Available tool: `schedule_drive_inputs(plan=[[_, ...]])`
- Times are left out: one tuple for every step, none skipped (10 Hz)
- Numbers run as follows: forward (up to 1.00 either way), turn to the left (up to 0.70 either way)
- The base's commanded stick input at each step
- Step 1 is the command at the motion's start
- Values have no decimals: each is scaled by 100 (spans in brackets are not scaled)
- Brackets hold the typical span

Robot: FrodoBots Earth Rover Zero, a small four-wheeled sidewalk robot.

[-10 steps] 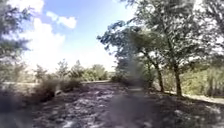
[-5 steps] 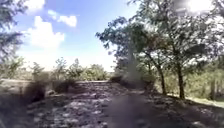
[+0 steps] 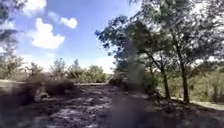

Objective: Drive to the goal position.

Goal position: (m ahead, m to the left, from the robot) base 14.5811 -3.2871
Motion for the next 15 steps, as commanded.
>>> schedule_drive_inputs(plan=[[70, 0], [70, 4], [70, 13], [70, 14], [70, 14], [70, 11], [70, 4], [70, 0], [70, 0], [70, 0], [70, 5], [70, 14], [70, 13], [70, 8], [70, 1]])
